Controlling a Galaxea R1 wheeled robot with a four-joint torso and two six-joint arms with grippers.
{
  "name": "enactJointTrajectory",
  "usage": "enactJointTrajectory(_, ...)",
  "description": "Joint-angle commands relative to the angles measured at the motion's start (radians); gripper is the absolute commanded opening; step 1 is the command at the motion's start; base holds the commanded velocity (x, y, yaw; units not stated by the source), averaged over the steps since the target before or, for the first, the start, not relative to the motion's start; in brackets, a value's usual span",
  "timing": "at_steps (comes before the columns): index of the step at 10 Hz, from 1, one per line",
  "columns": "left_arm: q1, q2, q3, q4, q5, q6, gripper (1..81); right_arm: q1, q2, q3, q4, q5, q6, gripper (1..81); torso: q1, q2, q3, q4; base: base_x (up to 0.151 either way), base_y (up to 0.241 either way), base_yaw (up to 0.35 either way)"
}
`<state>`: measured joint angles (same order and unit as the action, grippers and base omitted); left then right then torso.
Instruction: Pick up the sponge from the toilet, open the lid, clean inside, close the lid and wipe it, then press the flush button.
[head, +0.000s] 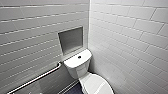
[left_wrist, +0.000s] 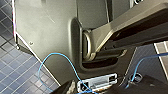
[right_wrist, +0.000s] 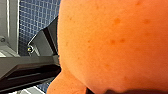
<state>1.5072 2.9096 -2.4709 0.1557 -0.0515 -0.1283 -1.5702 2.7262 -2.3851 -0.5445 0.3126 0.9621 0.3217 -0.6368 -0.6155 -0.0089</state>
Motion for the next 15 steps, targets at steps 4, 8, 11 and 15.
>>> enactJointTrajectory(4, -0.012, 0.05, -0.079, -0.008, 0.065, 0.004, 81.1, -0.006, 0.051, -0.081, -0.058, -0.053, -0.003, 1.0, -0.12, 0.189, 0.144, 0.0, 0.0, 0.0, 0.0)
enactJointTrajectory(8, -0.012, 0.05, -0.079, -0.005, 0.065, 0.004, 81.1, 0.0, 0.063, -0.084, -0.077, -0.061, -0.003, 1.0, -0.215, 0.333, 0.291, 0.0, 0.0, 0.0, 0.0)
enactJointTrajectory(11, -0.012, 0.051, -0.079, -0.005, 0.065, 0.004, 81.1, 0.003, 0.085, -0.115, -0.077, -0.063, -0.003, 1.0, -0.277, 0.427, 0.256, 0.0, 0.0, 0.0, 0.0)
enactJointTrajectory(15, -0.012, 0.053, -0.079, -0.007, 0.065, 0.004, 81.1, 0.002, 0.132, -0.196, -0.084, -0.063, -0.003, 1.0, -0.296, 0.473, 0.267, 0.0, 0.0, 0.0, 0.0)
